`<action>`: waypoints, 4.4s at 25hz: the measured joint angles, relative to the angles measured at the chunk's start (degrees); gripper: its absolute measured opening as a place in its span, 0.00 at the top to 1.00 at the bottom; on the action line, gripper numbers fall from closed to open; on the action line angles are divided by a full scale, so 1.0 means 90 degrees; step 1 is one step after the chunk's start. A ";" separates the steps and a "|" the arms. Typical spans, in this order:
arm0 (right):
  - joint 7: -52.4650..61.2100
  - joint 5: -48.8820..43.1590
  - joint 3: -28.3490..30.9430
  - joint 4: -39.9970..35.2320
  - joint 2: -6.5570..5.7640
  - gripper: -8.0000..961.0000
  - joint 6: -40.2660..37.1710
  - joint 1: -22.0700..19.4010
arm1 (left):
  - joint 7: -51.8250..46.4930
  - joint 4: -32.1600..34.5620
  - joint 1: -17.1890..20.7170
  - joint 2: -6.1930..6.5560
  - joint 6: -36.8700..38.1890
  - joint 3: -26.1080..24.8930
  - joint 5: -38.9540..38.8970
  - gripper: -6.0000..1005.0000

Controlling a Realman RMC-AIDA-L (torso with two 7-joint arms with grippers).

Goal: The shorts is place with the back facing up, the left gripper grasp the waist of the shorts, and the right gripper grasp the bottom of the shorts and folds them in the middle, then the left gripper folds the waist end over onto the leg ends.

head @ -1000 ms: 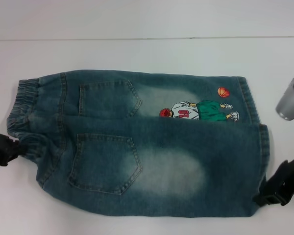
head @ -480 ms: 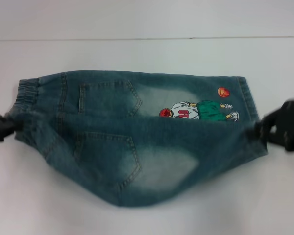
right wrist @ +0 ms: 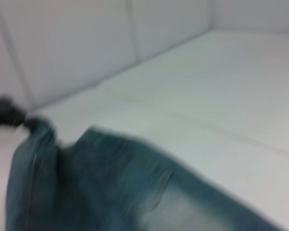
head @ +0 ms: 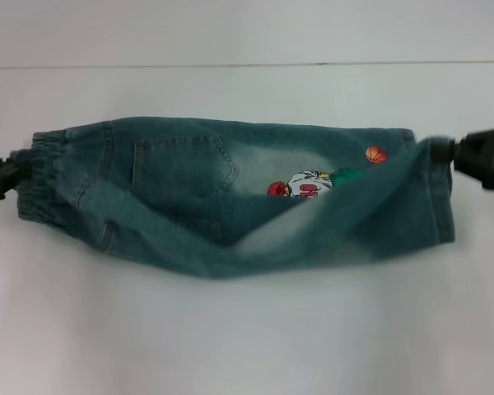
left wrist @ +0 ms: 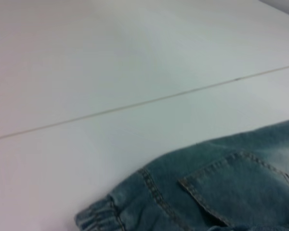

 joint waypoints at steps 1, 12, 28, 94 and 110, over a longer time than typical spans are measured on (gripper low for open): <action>0.0009 0.0112 0.0082 0.0103 0.0002 0.96 0.0140 -0.0008 | 0.0011 -0.0048 -0.0017 -0.0002 -0.0082 0.0000 -0.0032 0.95; 0.0131 0.0739 0.0256 0.0992 -0.0009 0.96 0.1766 0.0077 | -0.0001 -0.0562 -0.0087 -0.0029 -0.1623 0.0275 -0.0145 0.95; 0.0052 0.0700 -0.0032 0.1579 -0.0035 0.97 0.2699 0.0351 | 0.0028 -0.0878 -0.0210 -0.0015 -0.2570 0.1001 -0.0471 0.95; -0.2254 0.2428 -0.0055 0.2240 -0.0048 0.38 0.0190 -0.0365 | 0.3766 -0.3456 0.0204 0.0486 -0.2602 0.0237 -0.2147 0.07; -0.2302 0.2168 -0.0124 0.2255 -0.0051 0.30 0.0015 -0.0305 | 0.3779 -0.4103 -0.0217 0.0665 -0.3114 0.0501 -0.1950 0.07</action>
